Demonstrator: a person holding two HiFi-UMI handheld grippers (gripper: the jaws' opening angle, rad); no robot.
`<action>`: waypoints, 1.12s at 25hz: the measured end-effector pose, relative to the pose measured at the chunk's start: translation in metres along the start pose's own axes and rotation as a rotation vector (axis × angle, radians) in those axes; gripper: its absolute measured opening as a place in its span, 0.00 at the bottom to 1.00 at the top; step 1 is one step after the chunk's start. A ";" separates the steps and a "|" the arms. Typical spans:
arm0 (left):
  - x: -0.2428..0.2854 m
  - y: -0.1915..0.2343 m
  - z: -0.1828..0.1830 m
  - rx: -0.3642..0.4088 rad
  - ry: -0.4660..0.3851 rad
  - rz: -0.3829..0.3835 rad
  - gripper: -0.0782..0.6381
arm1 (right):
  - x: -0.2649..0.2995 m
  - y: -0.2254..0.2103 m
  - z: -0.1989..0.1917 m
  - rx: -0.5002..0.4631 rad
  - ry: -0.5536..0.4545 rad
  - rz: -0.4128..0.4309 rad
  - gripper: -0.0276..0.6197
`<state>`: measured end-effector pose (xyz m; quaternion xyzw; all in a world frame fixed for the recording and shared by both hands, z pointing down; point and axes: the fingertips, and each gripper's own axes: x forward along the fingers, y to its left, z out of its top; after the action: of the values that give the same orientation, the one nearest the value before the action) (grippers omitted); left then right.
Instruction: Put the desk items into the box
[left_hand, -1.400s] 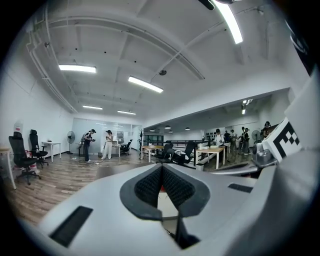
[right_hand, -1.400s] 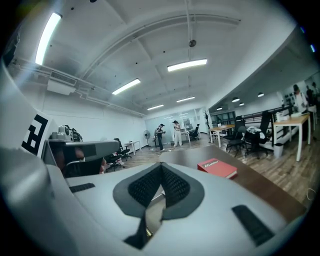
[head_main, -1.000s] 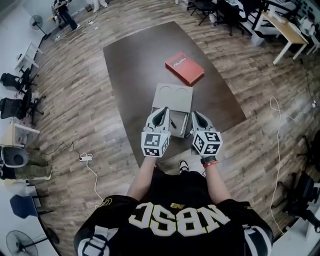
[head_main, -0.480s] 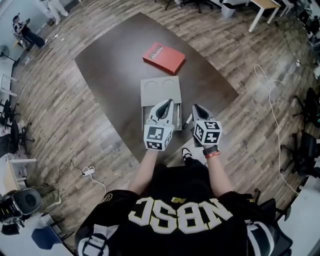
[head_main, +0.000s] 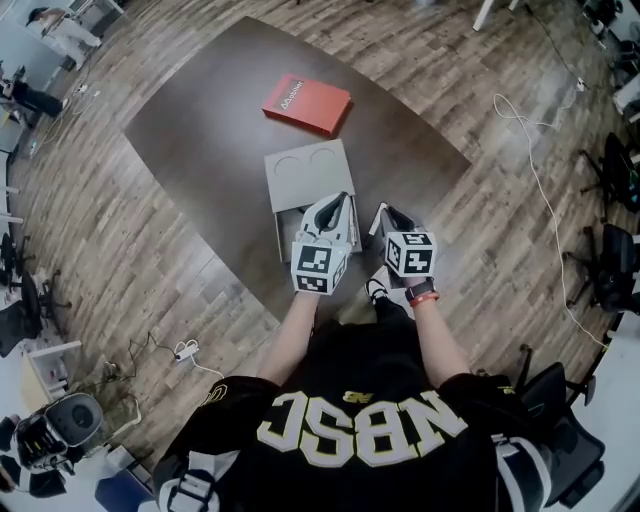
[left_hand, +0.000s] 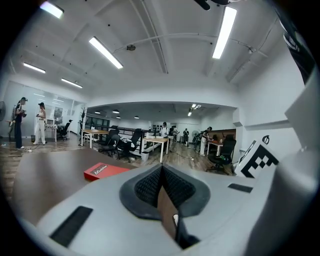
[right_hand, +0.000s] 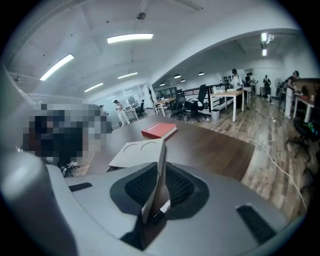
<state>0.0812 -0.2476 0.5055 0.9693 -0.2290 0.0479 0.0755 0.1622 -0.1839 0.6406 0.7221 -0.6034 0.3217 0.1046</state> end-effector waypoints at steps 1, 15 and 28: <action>0.000 0.001 -0.001 -0.003 0.005 -0.001 0.13 | 0.004 -0.002 -0.006 0.007 0.017 -0.006 0.13; -0.007 0.011 -0.028 -0.023 0.068 0.039 0.13 | 0.048 -0.022 -0.078 0.065 0.197 -0.036 0.21; -0.016 0.024 -0.037 -0.031 0.099 0.061 0.13 | 0.078 -0.027 -0.102 0.145 0.289 -0.082 0.25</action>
<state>0.0535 -0.2557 0.5428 0.9570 -0.2552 0.0944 0.1003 0.1582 -0.1848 0.7720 0.6981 -0.5272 0.4604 0.1508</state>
